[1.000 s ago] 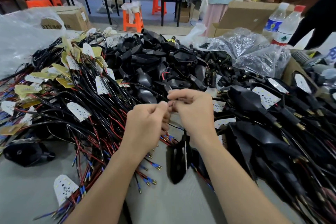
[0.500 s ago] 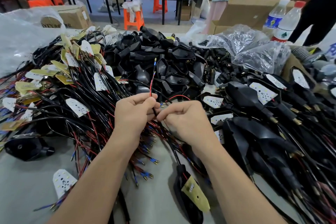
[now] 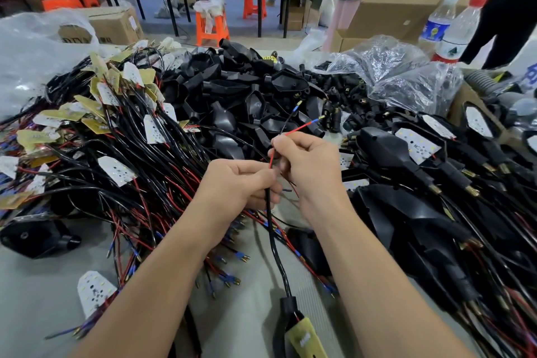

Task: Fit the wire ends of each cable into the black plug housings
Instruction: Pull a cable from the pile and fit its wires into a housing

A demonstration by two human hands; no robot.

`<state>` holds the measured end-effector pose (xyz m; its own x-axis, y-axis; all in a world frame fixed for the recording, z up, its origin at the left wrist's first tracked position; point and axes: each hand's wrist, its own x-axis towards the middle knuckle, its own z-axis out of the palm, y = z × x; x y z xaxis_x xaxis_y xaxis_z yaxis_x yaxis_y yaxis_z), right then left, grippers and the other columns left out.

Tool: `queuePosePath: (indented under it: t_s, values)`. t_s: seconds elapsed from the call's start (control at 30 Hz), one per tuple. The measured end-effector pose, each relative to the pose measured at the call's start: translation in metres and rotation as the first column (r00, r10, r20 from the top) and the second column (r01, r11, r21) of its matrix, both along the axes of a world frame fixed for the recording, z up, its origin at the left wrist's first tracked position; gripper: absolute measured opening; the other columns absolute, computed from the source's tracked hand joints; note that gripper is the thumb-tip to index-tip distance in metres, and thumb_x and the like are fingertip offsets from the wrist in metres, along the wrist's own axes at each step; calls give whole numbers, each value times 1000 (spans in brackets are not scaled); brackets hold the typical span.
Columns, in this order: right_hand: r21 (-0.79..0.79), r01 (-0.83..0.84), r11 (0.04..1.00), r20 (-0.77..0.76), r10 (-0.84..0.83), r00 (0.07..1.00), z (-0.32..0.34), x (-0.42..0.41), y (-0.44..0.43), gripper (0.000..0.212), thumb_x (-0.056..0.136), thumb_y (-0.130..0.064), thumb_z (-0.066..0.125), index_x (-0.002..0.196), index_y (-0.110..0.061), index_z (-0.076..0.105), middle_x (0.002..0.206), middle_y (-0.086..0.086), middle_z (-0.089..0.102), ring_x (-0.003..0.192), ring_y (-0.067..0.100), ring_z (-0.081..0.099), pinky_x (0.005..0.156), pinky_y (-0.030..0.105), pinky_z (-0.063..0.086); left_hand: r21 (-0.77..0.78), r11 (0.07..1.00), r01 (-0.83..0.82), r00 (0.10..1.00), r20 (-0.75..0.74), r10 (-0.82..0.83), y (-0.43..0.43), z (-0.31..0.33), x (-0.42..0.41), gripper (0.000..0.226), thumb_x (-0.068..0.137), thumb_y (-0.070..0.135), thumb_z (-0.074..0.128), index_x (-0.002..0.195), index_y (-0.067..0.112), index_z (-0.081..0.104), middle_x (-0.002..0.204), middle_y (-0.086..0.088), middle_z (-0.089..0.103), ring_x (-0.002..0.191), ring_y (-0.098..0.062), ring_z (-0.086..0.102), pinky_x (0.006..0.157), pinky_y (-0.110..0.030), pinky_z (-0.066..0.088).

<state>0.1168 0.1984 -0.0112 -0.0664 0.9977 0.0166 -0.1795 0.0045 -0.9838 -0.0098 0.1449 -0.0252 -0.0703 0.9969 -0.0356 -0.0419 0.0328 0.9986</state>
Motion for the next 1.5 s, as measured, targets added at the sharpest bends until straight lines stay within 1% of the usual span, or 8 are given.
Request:
queuePosePath:
  t_s: [0.23, 0.4, 0.63, 0.73, 0.8, 1.0, 1.27, 1.5]
  values:
    - [79, 101, 992, 264, -119, 957, 5, -7, 6, 21, 88, -15, 69, 69, -13, 74, 61, 0, 71, 50, 14, 57, 59, 36, 50, -96, 995, -27, 998, 53, 32, 4, -1, 2, 17, 100, 8, 65, 93, 3, 80, 88, -25, 77, 71, -24, 76, 61, -30, 62]
    - [236, -110, 966, 653, -74, 754, 28, -7, 10, 12, 76, -25, 72, 68, -30, 79, 62, -15, 71, 65, 0, 66, 57, 15, 47, 46, 977, -210, 966, 163, 200, 6, -3, 8, 15, 100, 4, 64, 107, 6, 78, 90, -15, 80, 76, -22, 77, 66, -25, 60]
    - [153, -198, 968, 776, 6, 630, 55, 0, 29, 7, 77, -25, 74, 74, -25, 80, 70, -9, 73, 69, 3, 64, 59, 18, 46, -15, 958, -287, 947, 148, 286, 9, 0, 0, 16, 86, -8, 74, 93, 5, 79, 78, -15, 78, 65, -22, 73, 64, -31, 63]
    - [235, -187, 954, 925, -161, 345, 73, 17, 70, 21, 86, -17, 58, 92, -13, 78, 93, 8, 74, 90, 27, 67, 80, 32, 56, -12, 925, -379, 924, 43, 379, 11, -3, 3, 19, 85, -7, 74, 82, 11, 79, 69, -10, 76, 58, -18, 71, 62, -30, 64]
    - [189, -187, 964, 979, -169, 117, 81, 30, 100, 19, 91, -14, 51, 79, -6, 62, 80, 8, 59, 73, 29, 58, 62, 33, 49, 18, 912, -410, 912, -18, 410, 12, -6, 5, 22, 89, 2, 74, 74, 17, 80, 68, -9, 76, 59, -19, 72, 64, -32, 65]
    - [-211, -279, 937, 864, 45, -502, 54, 50, 150, 30, 95, -4, 49, 66, -7, 44, 76, 10, 46, 81, 31, 52, 72, 34, 45, 132, 895, -426, 870, -213, 445, 13, -10, 4, 23, 90, 23, 75, 76, 42, 79, 66, 4, 75, 65, -24, 75, 70, -48, 65]
    - [-165, -346, 924, 828, -61, -558, 41, 58, 176, 21, 93, -20, 65, 105, -4, 70, 103, 13, 65, 101, 34, 66, 72, 29, 44, 154, 880, -448, 836, -276, 474, 14, -9, 6, 27, 87, 14, 77, 76, 38, 74, 64, 13, 74, 60, -15, 74, 67, -39, 65]
    - [-116, -336, 935, 838, -90, -538, 39, 50, 168, 27, 86, -3, 59, 61, -9, 50, 68, 7, 48, 65, 28, 53, 59, 31, 45, 256, 865, -432, 816, -299, 495, 7, -8, 3, 17, 86, 21, 81, 83, 38, 80, 68, 26, 73, 68, 7, 71, 65, -6, 51]
